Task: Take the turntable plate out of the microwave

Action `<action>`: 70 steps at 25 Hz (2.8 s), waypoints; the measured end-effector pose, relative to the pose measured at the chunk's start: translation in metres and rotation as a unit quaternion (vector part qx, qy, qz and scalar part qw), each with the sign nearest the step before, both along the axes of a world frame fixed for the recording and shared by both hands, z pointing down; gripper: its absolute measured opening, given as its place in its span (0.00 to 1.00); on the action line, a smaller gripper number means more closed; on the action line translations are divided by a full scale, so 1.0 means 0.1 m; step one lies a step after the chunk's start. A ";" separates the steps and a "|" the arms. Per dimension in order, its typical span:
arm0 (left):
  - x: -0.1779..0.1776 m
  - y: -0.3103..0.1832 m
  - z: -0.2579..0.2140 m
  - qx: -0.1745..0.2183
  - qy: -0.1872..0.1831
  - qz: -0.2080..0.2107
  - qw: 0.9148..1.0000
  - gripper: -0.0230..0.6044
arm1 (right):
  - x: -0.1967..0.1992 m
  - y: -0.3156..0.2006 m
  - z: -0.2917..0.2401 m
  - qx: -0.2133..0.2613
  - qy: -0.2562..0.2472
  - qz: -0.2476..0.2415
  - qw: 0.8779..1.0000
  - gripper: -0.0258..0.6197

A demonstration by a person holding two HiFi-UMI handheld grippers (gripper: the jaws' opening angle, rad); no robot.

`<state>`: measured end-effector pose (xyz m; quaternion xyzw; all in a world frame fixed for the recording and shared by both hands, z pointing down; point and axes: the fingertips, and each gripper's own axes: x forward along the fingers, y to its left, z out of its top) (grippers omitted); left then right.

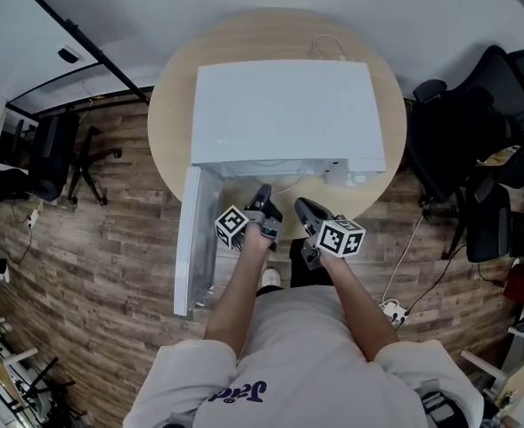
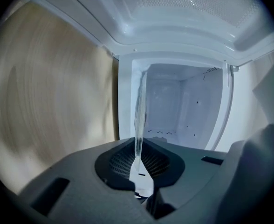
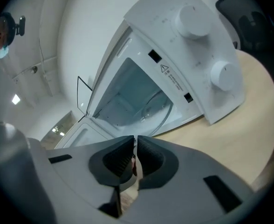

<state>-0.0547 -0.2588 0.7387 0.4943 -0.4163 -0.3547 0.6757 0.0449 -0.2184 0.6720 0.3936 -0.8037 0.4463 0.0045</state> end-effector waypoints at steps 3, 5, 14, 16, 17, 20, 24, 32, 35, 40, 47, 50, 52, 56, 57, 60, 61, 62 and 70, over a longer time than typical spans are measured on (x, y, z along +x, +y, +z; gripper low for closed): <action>0.00 0.03 -0.02 0.001 0.005 0.001 1.000 0.10 | 0.01 0.03 0.11 -0.021 -0.056 0.015 0.998 0.07; 0.00 0.05 -0.03 0.001 0.006 0.002 1.000 0.10 | 0.00 0.05 0.16 -0.032 -0.083 0.019 0.996 0.08; -0.05 0.21 -0.09 0.005 0.008 0.003 1.000 0.10 | -0.08 0.04 0.35 -0.084 -0.169 0.046 0.981 0.33; -0.03 0.24 -0.11 0.008 0.008 0.006 1.000 0.10 | -0.06 -0.02 0.38 -0.095 -0.210 0.067 0.971 0.36; -0.02 0.26 -0.11 0.009 0.009 0.008 1.000 0.10 | -0.03 -0.05 0.41 -0.103 -0.224 0.082 0.966 0.37; -0.01 0.33 -0.12 0.008 0.012 0.009 1.000 0.10 | 0.06 -0.14 0.54 -0.130 -0.245 0.127 0.952 0.38; 0.01 0.40 -0.14 0.011 0.012 0.010 1.000 0.10 | -0.01 -0.34 0.54 -0.125 -0.294 0.136 0.938 0.39; 0.02 0.55 -0.22 0.006 0.021 0.015 1.000 0.10 | -0.18 -0.52 0.59 -0.139 -0.332 0.159 0.919 0.39; 0.02 0.59 -0.23 0.007 0.019 0.022 1.000 0.10 | -0.21 -0.57 0.60 -0.140 -0.329 0.164 0.919 0.39; 0.02 0.61 -0.21 0.005 0.013 0.028 1.000 0.10 | -0.22 -0.61 0.61 -0.137 -0.332 0.176 0.917 0.31; 0.04 0.66 -0.14 -0.004 0.015 0.040 0.999 0.10 | -0.24 -0.60 0.64 -0.160 -0.336 0.185 0.910 0.09; 0.07 0.72 -0.11 -0.008 0.021 0.043 0.999 0.10 | -0.26 -0.55 0.63 -0.170 -0.322 0.177 0.914 0.09; 0.09 0.76 -0.11 -0.007 0.020 0.047 0.999 0.10 | -0.24 -0.50 0.64 -0.178 -0.320 0.175 0.914 0.09; 0.10 0.80 -0.18 0.006 0.013 0.065 0.998 0.10 | -0.18 -0.42 0.63 -0.187 -0.326 0.190 0.907 0.09; 0.10 0.80 -0.20 0.012 0.012 0.070 0.997 0.10 | -0.18 -0.41 0.60 -0.183 -0.329 0.191 0.907 0.09; 0.14 0.86 -0.29 0.034 0.009 0.086 0.996 0.10 | -0.15 -0.35 0.49 -0.167 -0.332 0.182 0.911 0.09; 0.15 0.89 -0.33 0.043 0.007 0.090 0.995 0.10 | -0.14 -0.32 0.45 -0.162 -0.330 0.176 0.913 0.09; 0.16 0.92 -0.37 0.053 0.005 0.092 0.994 0.10 | -0.14 -0.28 0.40 -0.157 -0.329 0.172 0.915 0.09; 0.08 0.90 -0.47 0.083 0.023 0.066 0.994 0.35 | -0.09 0.05 0.18 -0.148 -0.352 0.165 0.909 0.09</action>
